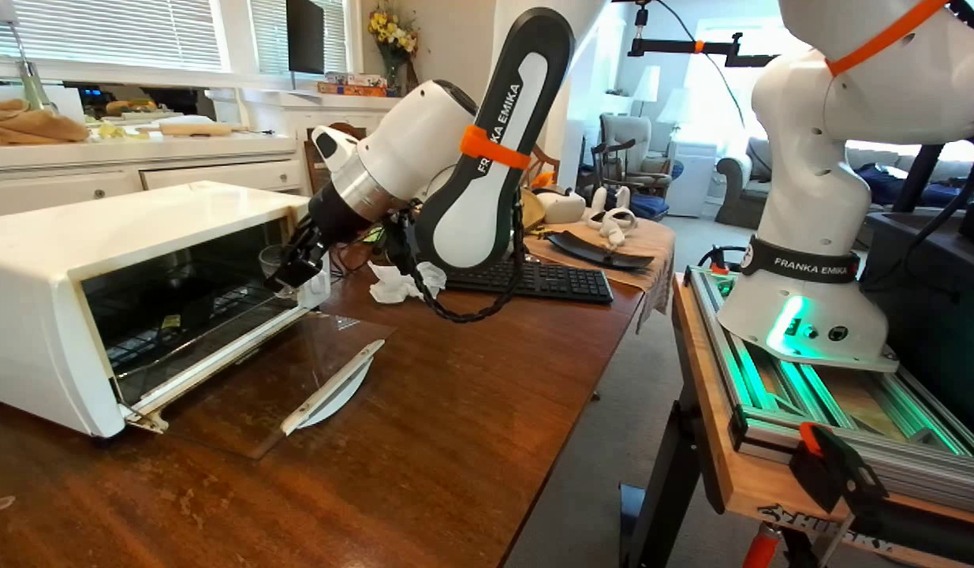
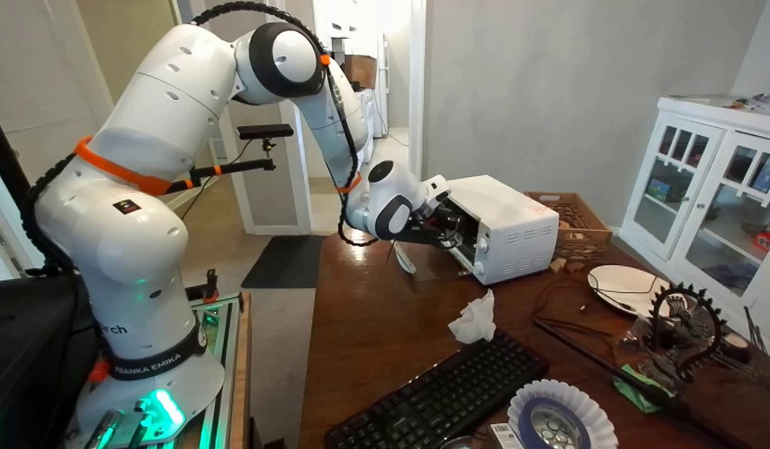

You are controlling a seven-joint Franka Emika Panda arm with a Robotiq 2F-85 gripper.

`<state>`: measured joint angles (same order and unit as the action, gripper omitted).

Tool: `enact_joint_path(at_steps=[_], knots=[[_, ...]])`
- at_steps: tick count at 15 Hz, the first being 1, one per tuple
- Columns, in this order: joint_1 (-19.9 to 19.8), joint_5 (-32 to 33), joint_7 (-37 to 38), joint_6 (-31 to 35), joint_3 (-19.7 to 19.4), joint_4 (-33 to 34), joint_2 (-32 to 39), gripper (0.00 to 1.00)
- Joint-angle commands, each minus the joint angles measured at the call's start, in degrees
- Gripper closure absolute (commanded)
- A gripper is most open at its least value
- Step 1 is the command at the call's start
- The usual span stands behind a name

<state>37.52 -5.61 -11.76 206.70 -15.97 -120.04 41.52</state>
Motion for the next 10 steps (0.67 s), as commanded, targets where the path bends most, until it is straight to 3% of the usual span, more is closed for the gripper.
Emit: enact_joint_path(at_steps=[1, 7, 9, 10], knots=[[-1.24, -2.86, -1.41, 4.96, 1.71, -1.65, 0.89, 0.7], [-4.62, -2.71, -2.05, 8.8, 4.85, -1.38, 2.1, 0.7], [-5.41, -2.61, -2.69, 7.16, 5.73, -1.54, 1.23, 0.7], [-5.97, -2.52, -2.89, 7.16, 6.23, -1.51, 1.27, 0.45]])
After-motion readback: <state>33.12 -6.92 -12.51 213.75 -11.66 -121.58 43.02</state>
